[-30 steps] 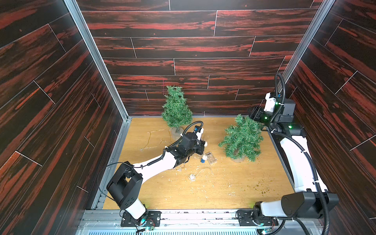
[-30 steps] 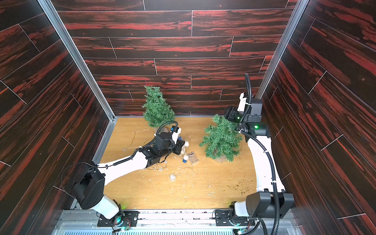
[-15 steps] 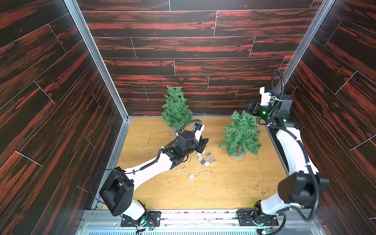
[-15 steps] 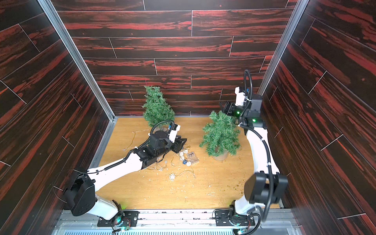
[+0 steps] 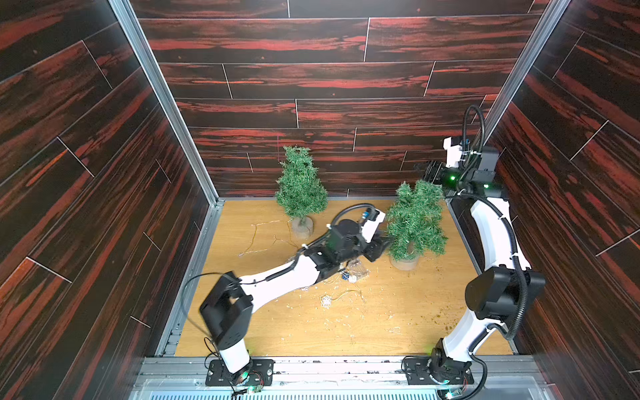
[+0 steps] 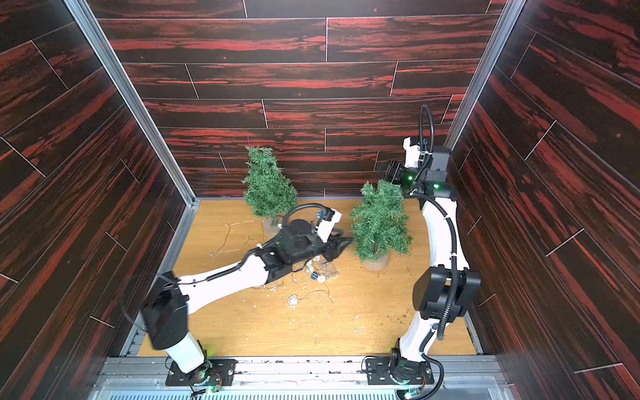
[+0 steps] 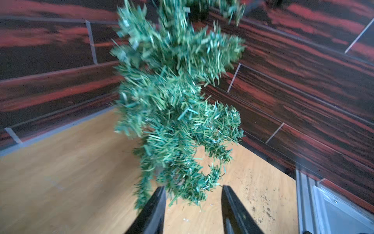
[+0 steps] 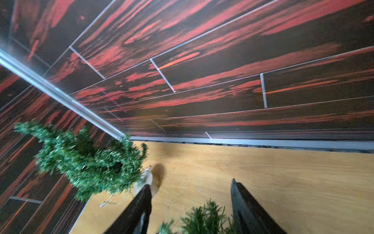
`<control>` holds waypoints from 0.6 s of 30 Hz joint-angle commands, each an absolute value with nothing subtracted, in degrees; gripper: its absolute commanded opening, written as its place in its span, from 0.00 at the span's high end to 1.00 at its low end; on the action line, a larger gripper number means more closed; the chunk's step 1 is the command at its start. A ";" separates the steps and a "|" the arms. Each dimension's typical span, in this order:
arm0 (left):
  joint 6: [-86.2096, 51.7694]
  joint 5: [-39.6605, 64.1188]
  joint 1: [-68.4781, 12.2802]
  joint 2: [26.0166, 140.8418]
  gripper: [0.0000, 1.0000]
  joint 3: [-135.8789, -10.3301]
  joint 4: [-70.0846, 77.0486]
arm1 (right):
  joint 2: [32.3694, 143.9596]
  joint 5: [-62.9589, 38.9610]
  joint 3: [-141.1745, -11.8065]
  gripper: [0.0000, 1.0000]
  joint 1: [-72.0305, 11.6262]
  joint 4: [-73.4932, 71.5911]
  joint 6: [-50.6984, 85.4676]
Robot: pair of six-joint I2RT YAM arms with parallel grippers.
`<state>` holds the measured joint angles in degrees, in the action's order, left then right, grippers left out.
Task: Remove string lights from the small christmas tree
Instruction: Move the christmas tree to the center of the board.
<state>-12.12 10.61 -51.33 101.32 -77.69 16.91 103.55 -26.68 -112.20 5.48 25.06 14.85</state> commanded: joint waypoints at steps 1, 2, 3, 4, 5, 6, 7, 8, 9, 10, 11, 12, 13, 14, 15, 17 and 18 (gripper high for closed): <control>-12.54 12.98 -52.13 104.05 0.53 -80.27 19.00 | 105.07 -24.13 -115.56 0.34 5.38 30.03 12.92; -13.02 13.28 -52.34 104.83 0.53 -80.65 19.64 | 104.72 -24.08 -115.81 0.34 5.38 30.36 13.08; -13.41 13.78 -52.38 105.46 0.53 -80.96 20.19 | 104.47 -24.29 -115.94 0.34 5.37 30.62 13.17; -13.91 14.13 -52.47 106.14 0.53 -81.39 20.68 | 104.03 -24.35 -115.98 0.34 5.40 30.91 13.32; -14.35 14.34 -52.72 106.70 0.54 -81.92 20.86 | 103.65 -24.11 -116.09 0.34 5.41 31.36 13.57; -14.63 14.71 -52.92 107.22 0.54 -82.33 20.98 | 103.26 -23.39 -116.39 0.34 5.36 31.97 13.71; -14.85 15.04 -53.12 107.77 0.55 -82.72 21.01 | 102.93 -22.59 -116.90 0.34 5.36 32.84 14.01; -14.98 15.28 -53.34 108.19 0.55 -83.01 21.12 | 102.65 -21.08 -117.72 0.34 5.32 34.14 14.11; -15.15 15.40 -53.50 108.61 0.55 -83.14 21.33 | 102.50 -19.83 -118.74 0.34 5.34 35.52 14.44; -15.25 15.55 -53.69 108.87 0.56 -83.27 21.38 | 102.35 -17.44 -120.15 0.34 5.36 37.47 14.78; -15.36 15.63 -53.79 109.19 0.56 -83.32 21.57 | 102.09 -16.00 -121.40 0.34 5.35 39.51 15.22; -15.51 15.71 -53.96 109.40 0.56 -83.39 21.79 | 101.77 -14.84 -122.40 0.34 5.27 41.17 15.79; -15.72 15.75 -54.09 109.68 0.57 -83.55 22.04 | 101.14 -13.31 -123.44 0.34 5.26 43.11 16.34; -15.93 15.85 -54.30 109.93 0.57 -83.67 22.17 | 100.38 -11.46 -124.00 0.34 5.11 44.72 16.66; -15.99 15.91 -54.34 110.12 0.58 -83.91 22.19 | 99.55 -10.04 -124.17 0.34 5.02 45.73 16.93; -16.17 15.88 -54.55 110.39 0.58 -84.05 22.13 | 97.18 -7.42 -123.49 0.33 4.77 48.32 17.66; -16.29 15.72 -54.55 110.31 0.58 -84.04 22.06 | 96.12 -6.44 -122.82 0.33 4.70 49.49 17.61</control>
<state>-15.51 15.00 -54.15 109.60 -82.26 20.08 101.19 -11.81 -122.34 5.15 42.85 16.73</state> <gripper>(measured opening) 0.418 0.672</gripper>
